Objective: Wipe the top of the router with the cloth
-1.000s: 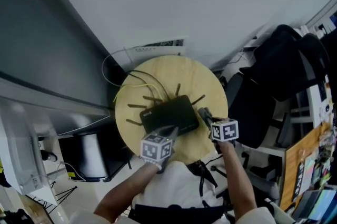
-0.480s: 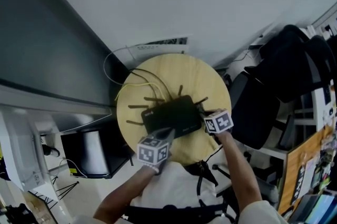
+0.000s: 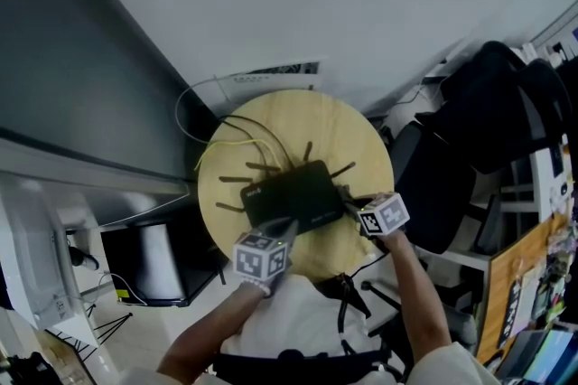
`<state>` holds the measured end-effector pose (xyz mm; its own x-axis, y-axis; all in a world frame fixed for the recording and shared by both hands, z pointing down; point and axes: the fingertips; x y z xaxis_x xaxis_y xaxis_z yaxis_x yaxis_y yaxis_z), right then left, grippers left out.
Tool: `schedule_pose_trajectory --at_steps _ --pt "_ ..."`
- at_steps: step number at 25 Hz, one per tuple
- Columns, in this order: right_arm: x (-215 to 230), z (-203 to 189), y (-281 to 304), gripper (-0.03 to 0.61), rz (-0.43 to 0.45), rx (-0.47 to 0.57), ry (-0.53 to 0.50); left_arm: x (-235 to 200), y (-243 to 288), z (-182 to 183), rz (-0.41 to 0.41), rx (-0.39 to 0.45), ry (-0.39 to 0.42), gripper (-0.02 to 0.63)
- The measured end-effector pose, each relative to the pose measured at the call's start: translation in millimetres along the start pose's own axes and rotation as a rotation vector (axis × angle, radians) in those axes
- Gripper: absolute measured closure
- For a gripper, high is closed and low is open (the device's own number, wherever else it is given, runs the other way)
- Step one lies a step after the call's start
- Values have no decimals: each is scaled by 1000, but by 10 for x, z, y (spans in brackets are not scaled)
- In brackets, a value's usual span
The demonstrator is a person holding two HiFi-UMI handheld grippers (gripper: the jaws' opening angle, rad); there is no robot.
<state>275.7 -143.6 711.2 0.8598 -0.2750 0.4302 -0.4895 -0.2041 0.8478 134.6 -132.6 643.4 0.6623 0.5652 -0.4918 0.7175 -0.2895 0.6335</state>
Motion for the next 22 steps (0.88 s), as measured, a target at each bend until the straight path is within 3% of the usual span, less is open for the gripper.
schedule_pose_trajectory --at_steps 14,22 --pt "-304 -559 -117 541 -3 17 49 -1 -223 -183 -5 6 21 615" --pt "-189 -655 -158 541 -146 72 143 -100 -473 -292 21 40 0 615"
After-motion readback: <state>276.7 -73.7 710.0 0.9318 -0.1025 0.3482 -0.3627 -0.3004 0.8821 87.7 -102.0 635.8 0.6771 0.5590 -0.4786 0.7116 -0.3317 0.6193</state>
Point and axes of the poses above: the fingertips, and each gripper's own axes: y forward along the fingers, x to its right, z out of its top, and after that the axes turned 8 degrees about y, right-handed
